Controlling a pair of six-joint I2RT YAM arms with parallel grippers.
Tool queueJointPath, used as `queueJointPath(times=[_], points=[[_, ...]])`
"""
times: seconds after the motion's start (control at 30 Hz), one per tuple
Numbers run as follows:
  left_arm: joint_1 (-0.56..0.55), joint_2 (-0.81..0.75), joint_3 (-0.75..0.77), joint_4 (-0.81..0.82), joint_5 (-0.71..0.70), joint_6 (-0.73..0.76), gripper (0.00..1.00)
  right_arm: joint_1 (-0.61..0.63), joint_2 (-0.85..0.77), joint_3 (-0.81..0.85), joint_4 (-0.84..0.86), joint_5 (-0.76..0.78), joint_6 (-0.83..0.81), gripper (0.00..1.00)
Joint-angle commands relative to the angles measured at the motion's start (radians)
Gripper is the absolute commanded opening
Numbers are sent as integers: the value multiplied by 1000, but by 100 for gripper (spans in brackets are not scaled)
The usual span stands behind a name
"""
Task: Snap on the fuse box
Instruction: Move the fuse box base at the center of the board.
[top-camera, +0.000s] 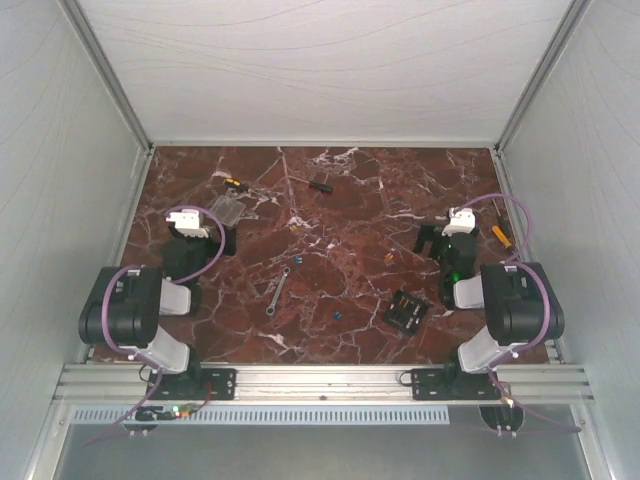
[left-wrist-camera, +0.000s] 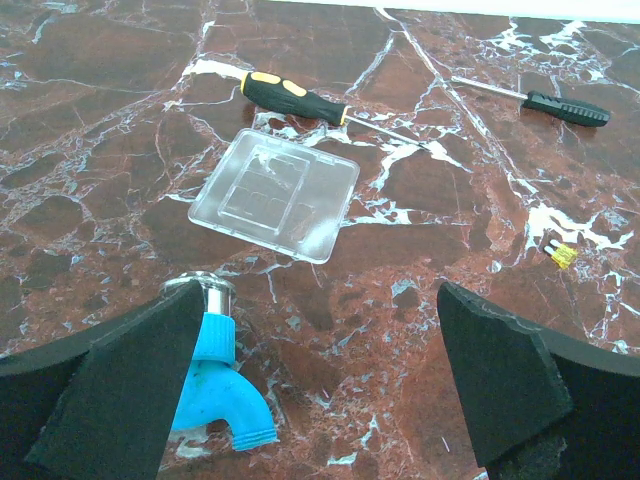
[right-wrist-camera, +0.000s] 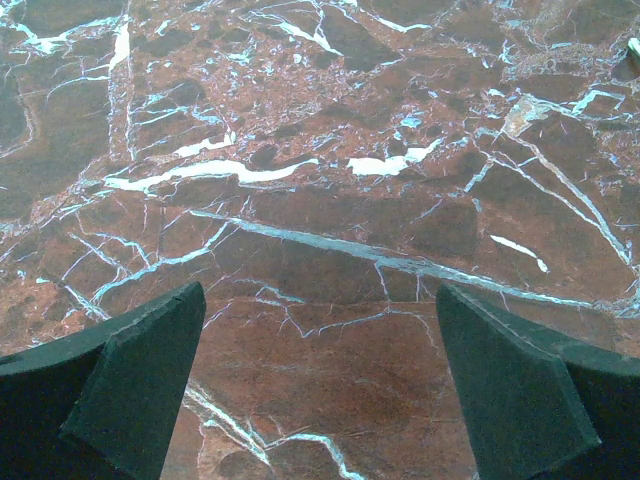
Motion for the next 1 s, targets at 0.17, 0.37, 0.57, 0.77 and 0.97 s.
queueJointPath(times=[0.17,0.37,0.57,0.77,0.97], points=[[-5,3,33,35,-17,4,100,-2,-34,1,49,-6,-11,98],[-7,0,30,40,-17,5,100,1,-204,104,-313,23,60,98],[-16,-81,48,-56,-76,-8,100,34,-432,201,-708,43,245,98],[-16,-285,126,-415,-238,-176,100,101,-543,317,-1132,11,445,88],[-16,-423,184,-643,-123,-439,100,113,-605,345,-1484,-54,553,83]])
